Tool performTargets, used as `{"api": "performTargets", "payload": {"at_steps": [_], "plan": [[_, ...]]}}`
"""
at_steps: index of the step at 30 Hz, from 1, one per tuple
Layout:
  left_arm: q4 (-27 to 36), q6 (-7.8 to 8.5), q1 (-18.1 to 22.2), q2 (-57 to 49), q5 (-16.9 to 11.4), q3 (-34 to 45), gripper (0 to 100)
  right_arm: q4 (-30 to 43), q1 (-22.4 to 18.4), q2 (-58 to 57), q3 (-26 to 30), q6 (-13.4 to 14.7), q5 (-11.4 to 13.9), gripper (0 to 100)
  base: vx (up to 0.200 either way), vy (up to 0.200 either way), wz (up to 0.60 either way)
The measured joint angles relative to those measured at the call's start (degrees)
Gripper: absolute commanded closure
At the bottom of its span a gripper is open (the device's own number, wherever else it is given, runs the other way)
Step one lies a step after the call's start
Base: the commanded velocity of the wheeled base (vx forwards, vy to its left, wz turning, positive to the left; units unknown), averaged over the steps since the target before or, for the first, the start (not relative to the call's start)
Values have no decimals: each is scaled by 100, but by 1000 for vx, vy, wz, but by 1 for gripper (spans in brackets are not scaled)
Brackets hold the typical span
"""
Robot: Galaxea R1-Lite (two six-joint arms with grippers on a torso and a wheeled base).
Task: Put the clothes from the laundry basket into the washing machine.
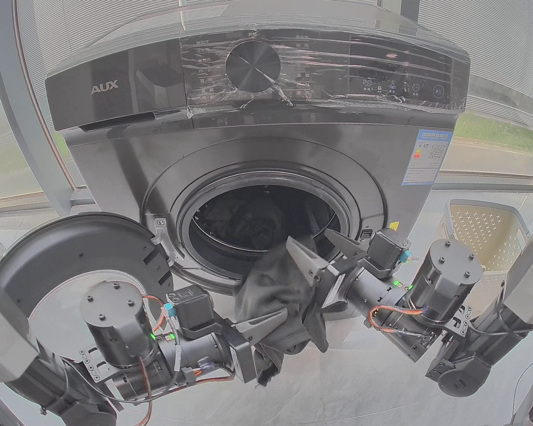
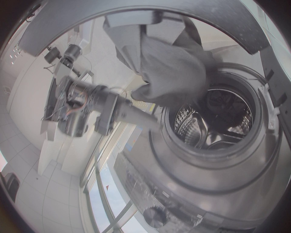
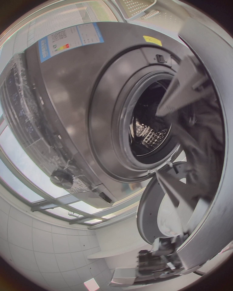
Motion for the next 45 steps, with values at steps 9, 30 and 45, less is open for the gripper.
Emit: {"api": "performTargets", "payload": {"at_steps": [9, 30, 45], "plan": [[63, -488, 130, -601, -32, -661, 100, 38, -39, -21, 951, 49, 54, 0, 0, 0, 0], [41, -558, 356, -649, 105, -1058, 100, 17, -163, 54, 1910, 46, 62, 0, 0, 0, 0], [55, -558, 343, -638, 94, -1122, 100, -46, -63, 813, 990, -46, 279, 0, 0, 0, 0]]}}
